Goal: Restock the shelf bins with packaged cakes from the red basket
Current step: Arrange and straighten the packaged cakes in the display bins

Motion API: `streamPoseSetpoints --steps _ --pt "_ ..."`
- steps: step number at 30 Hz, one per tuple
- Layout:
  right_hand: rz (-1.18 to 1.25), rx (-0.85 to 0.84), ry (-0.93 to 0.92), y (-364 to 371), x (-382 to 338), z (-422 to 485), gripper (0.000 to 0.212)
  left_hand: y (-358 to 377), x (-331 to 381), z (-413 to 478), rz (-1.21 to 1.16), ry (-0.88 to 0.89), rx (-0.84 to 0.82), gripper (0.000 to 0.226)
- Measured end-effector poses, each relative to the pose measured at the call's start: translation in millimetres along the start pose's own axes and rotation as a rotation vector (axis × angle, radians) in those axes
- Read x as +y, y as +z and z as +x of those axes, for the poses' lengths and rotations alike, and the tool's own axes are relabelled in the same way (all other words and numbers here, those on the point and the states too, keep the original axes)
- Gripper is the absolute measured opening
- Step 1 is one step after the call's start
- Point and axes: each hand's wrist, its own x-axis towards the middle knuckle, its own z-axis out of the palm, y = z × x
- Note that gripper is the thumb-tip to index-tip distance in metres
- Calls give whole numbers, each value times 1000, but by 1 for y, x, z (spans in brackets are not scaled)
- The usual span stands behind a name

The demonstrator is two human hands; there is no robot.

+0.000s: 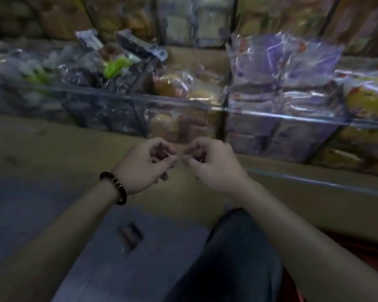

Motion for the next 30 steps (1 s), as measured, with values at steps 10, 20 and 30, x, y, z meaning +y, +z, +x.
streamPoseSetpoints --steps 10,20,30 --pt "213 -386 491 188 58 -8 17 9 -220 -42 -24 -530 -20 10" --pt "253 -529 861 353 112 17 22 23 -414 -28 -134 -1044 35 17" --pt "282 -563 902 421 137 14 16 98 -559 5 -197 -1383 133 57"
